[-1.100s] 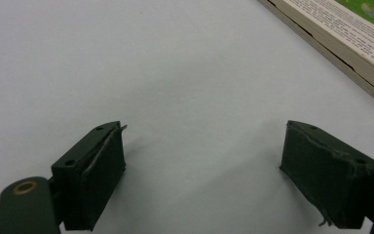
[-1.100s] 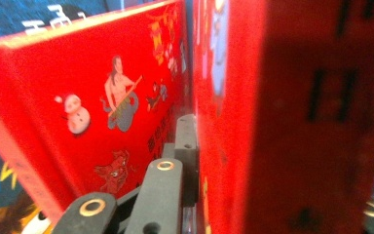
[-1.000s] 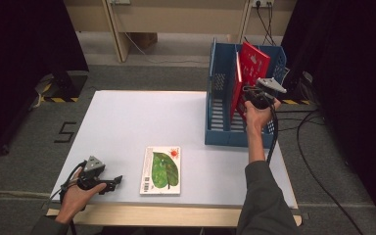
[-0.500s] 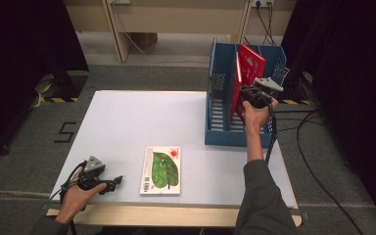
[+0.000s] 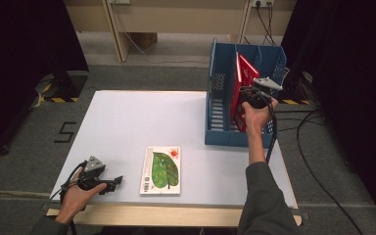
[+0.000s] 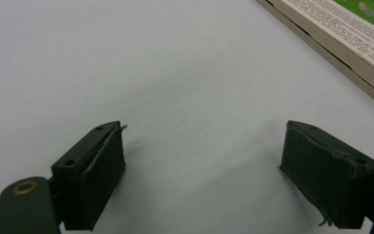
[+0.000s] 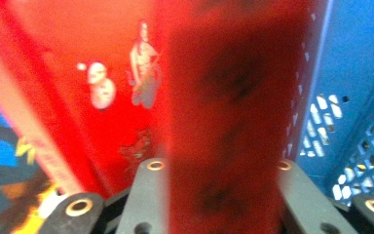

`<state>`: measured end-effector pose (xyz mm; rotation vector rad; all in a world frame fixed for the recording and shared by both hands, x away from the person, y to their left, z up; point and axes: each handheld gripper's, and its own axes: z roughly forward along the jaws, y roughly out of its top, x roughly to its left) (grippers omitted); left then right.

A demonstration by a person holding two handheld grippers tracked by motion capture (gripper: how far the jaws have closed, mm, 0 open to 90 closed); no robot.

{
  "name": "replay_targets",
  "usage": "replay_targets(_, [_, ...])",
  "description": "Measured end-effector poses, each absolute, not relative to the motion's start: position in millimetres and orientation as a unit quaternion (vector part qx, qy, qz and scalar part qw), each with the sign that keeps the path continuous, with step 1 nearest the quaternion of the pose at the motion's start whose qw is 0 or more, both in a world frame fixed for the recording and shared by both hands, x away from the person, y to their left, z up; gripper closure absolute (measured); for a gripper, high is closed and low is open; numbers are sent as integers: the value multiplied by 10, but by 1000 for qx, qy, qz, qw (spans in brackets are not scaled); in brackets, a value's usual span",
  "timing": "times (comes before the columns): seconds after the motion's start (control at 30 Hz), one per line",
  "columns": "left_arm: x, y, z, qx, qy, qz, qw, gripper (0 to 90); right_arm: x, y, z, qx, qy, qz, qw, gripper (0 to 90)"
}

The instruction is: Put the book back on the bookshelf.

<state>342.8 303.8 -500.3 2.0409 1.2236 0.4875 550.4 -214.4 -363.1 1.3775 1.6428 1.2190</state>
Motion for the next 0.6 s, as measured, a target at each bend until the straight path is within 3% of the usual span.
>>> replay_targets(0.6, [3431, 3013, -5008, 788, 470, 189, 351, 149, 5074, -2190, -3687, 508, 642, 484, 308, 633])
